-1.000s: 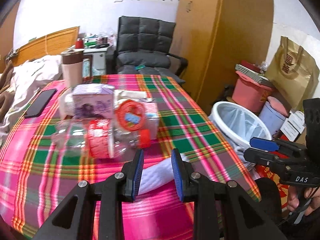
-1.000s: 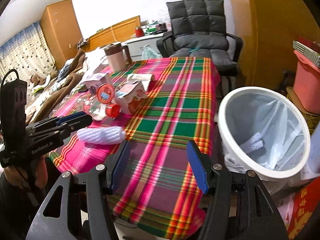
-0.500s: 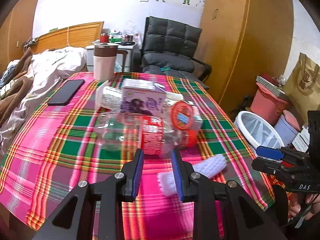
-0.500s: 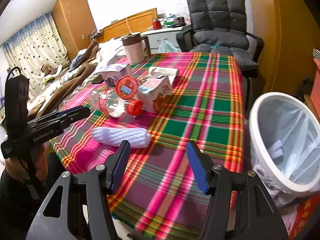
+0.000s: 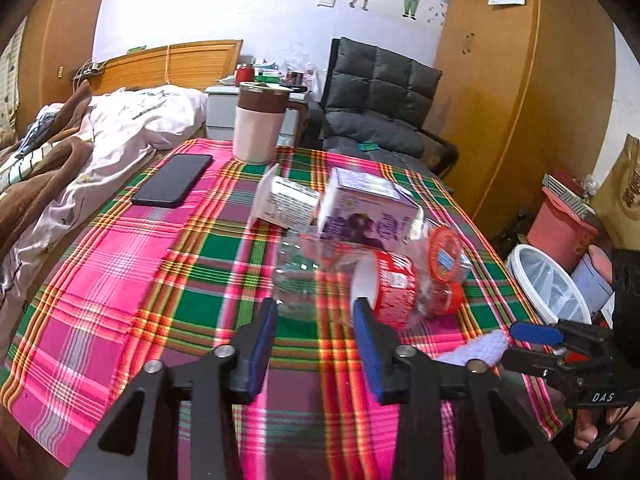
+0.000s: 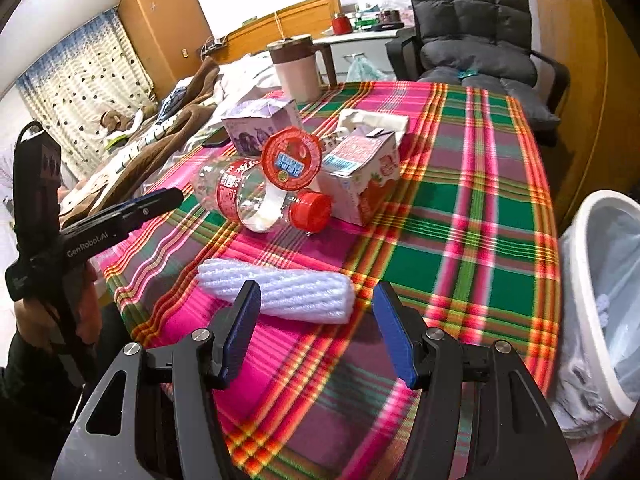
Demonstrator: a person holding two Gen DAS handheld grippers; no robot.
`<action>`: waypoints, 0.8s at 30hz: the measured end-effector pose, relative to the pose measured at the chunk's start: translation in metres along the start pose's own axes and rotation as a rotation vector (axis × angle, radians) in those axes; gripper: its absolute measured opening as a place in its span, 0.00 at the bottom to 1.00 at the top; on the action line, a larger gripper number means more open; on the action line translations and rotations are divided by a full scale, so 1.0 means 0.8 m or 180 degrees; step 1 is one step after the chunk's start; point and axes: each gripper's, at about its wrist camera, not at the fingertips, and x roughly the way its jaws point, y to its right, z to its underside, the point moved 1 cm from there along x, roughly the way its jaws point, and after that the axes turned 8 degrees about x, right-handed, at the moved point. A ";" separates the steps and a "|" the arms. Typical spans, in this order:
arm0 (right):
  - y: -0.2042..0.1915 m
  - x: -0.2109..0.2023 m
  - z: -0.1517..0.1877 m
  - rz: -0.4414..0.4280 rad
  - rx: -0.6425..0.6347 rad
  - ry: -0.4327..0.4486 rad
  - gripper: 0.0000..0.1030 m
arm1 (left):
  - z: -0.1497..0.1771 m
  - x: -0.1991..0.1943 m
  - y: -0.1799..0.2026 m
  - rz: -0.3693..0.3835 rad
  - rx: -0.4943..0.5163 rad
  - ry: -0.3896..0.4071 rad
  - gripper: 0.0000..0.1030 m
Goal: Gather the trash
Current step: 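Grasp the second white foam net with the right tool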
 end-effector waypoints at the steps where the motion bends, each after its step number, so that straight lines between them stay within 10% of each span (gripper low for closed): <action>1: -0.001 0.003 0.001 -0.0020 0.0005 -0.0022 0.56 | -0.001 0.002 -0.004 0.0002 -0.0014 0.0001 0.39; 12: 0.002 0.002 0.005 0.0078 -0.0026 -0.0018 0.12 | -0.020 0.030 -0.026 0.0089 -0.0030 0.0001 0.42; 24: 0.053 -0.033 0.011 0.0380 0.0287 0.0161 0.11 | -0.003 0.038 0.001 0.0539 0.0128 -0.0177 0.47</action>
